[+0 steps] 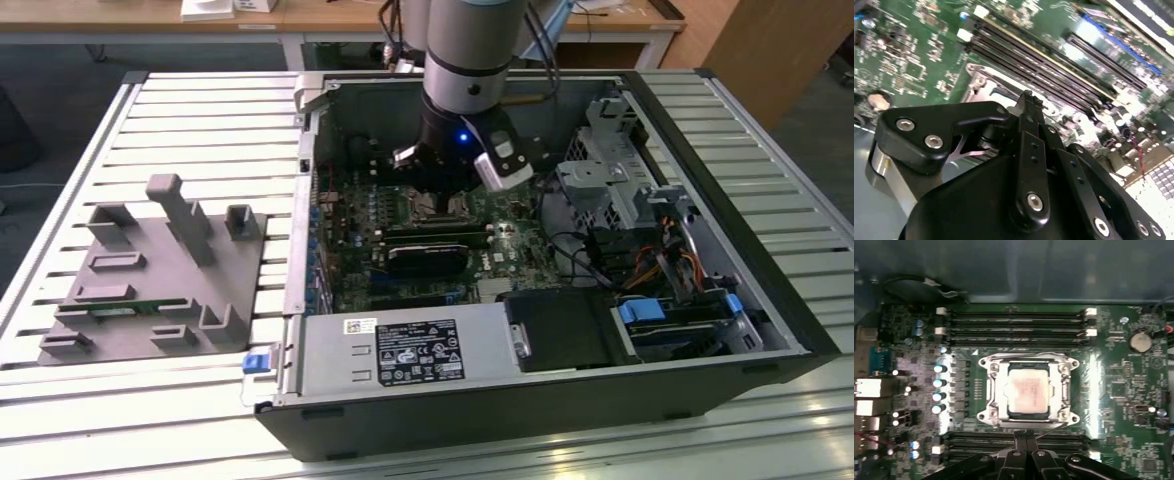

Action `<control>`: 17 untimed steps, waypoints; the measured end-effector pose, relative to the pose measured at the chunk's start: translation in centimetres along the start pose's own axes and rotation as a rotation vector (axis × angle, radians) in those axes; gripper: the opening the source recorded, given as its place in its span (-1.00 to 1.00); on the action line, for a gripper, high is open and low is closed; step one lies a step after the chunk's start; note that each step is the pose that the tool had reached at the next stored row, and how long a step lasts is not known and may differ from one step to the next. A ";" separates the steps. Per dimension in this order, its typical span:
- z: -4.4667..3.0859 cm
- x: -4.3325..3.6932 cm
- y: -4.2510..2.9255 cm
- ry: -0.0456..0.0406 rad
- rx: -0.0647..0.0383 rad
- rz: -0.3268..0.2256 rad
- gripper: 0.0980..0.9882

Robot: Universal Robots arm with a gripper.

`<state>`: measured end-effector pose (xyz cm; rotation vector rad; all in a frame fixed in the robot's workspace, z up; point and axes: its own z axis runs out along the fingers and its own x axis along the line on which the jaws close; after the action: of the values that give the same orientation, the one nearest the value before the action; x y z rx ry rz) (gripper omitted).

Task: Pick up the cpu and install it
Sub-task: 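Install the second cpu locking lever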

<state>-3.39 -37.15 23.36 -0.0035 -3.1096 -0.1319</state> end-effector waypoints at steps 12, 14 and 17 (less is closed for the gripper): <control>0.88 1.37 -0.14 0.0023 0.000 -0.015 -0.98; 1.20 1.41 -0.17 0.0028 0.000 -0.016 -0.98; 1.28 1.43 -0.36 0.0029 -0.010 -0.017 -0.98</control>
<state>-4.86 -37.39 22.10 0.0222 -3.1067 -0.1482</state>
